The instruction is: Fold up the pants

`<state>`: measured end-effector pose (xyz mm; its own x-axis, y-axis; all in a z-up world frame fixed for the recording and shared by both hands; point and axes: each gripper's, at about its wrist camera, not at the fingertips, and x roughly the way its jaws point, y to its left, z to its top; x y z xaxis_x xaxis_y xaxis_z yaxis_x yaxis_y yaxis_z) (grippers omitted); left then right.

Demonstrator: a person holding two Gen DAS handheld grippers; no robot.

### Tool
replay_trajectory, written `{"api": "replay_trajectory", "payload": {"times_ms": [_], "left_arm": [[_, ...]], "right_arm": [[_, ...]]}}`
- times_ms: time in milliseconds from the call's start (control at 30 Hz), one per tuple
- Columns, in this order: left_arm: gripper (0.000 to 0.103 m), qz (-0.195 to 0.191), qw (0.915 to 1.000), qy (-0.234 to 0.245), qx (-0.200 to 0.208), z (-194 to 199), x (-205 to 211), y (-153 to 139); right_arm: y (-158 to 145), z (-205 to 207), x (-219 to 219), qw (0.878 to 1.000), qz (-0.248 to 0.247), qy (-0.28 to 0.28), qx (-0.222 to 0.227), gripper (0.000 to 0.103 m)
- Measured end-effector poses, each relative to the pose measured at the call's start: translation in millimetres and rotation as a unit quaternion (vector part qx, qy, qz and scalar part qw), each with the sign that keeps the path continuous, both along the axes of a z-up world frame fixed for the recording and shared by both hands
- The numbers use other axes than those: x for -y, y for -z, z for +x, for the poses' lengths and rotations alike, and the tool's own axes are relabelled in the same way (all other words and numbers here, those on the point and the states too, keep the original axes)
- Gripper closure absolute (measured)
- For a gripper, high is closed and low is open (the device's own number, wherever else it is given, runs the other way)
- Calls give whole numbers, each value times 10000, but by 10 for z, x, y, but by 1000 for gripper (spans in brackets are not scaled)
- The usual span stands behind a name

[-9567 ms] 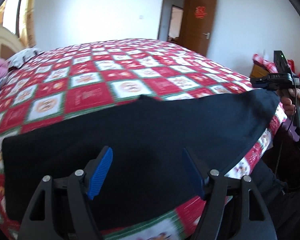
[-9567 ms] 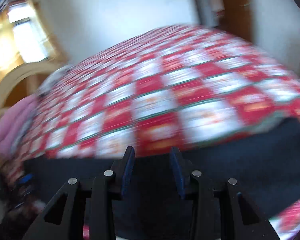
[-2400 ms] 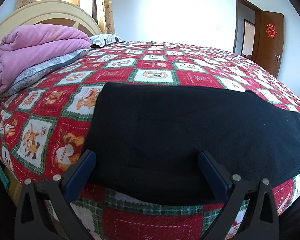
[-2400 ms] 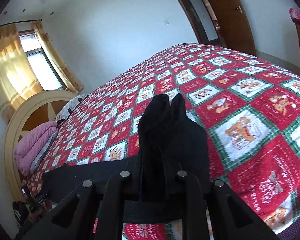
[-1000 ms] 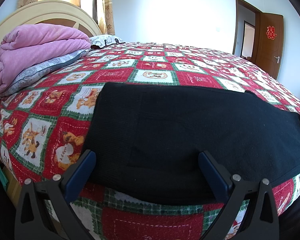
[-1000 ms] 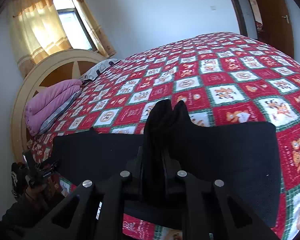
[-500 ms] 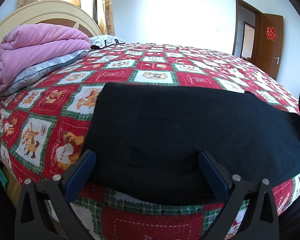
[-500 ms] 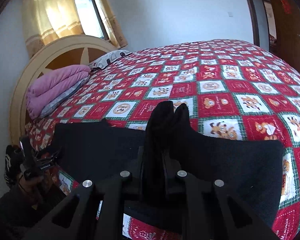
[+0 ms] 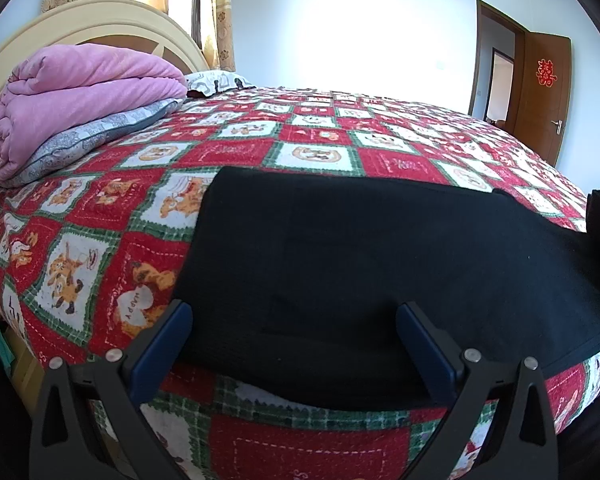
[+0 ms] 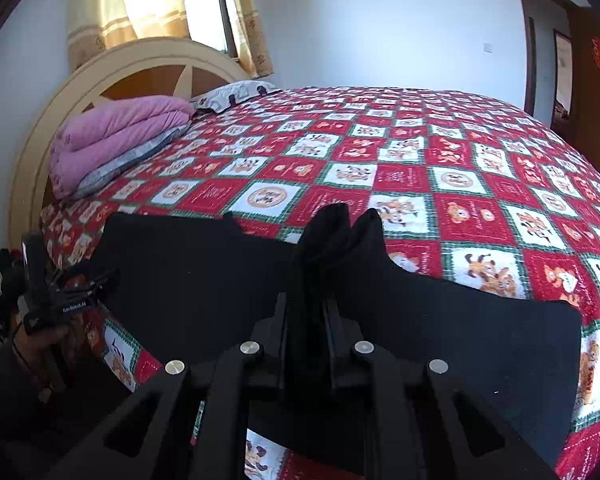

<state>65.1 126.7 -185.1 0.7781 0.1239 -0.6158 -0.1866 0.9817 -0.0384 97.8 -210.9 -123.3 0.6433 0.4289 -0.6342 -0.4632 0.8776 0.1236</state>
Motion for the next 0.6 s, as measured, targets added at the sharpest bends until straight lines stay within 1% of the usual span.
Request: {"api": "replay_trajectory", "payload": {"times_ms": [167,233,300,367,400,433,500,600], "left_arm": [[0,-4,10000,3,2,2,-3,2],[0,-6,10000,4,4,-13,-6,0],[0,-11,10000,5,7,-14,-7,1],[0,-8,10000,3,5,14,2,6],[0,0,10000,0,6,7,1,4],[0,1,10000,-1,8,7,-2,5],[0,-9,10000,4,8,-13,-9,1],[0,-20,10000,12,14,-24,-8,1]], "right_arm": [[124,-7,-140,9994,-339,-97,-2,87],[248,20,-232,9972,-669,-270,-177,86],[369,-5,-314,9939,-1035,-319,-187,84],[454,-65,-386,9899,-1308,-496,-238,68],[461,-108,-407,9886,-1391,-555,-171,65],[459,-131,-411,9881,-1409,-606,-120,63],[427,-216,-432,9881,-1261,-876,-101,63],[378,-286,-418,9873,-1231,-999,-8,63]]}}
